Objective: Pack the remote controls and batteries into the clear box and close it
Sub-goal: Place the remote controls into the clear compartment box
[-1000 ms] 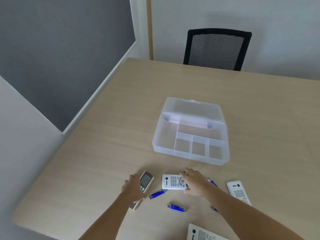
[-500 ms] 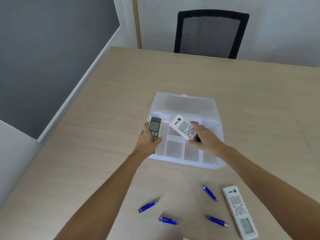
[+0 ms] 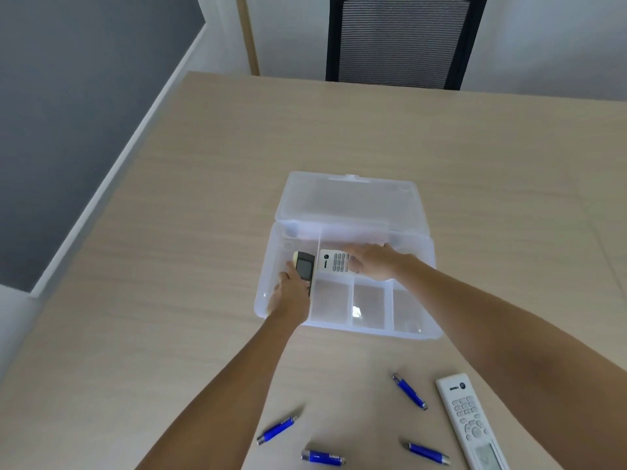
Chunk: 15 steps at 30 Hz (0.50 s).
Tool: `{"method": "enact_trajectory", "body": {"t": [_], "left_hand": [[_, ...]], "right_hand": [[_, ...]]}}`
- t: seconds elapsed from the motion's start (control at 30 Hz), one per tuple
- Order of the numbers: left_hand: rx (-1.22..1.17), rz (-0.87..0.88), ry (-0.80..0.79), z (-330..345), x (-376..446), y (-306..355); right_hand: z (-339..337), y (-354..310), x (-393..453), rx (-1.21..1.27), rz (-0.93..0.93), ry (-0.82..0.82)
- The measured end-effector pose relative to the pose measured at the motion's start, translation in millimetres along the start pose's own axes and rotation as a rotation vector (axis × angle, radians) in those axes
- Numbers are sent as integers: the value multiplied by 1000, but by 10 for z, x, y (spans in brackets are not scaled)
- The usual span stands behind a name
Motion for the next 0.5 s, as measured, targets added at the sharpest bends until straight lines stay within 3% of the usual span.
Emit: {"method": "enact_trajectory", "body": {"t": [0.13,0.3,0.4,0.5], "left_hand": [[-16,-68,50,-16,-3,40],[-29,-26,37,-207,-61,60],[76,205,230,-356,-253,31],[-98,493,383,-439,-715,37]], "right_hand": [[50,-62,-18,-31,-26,54],[-154,-218,-322,198,37,146],[-299,-157,-826,290,26,352],[-206,85,-1545,333,41,592]]}}
Point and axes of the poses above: each hand's wrist, its own x-axis towards the middle knuckle, its own z-axis out of the palm, y = z × x, the point moved 1 cm from there along x, towards the middle knuckle, and after that the axes turned 12 degrees about y, right-handed, at the moved point
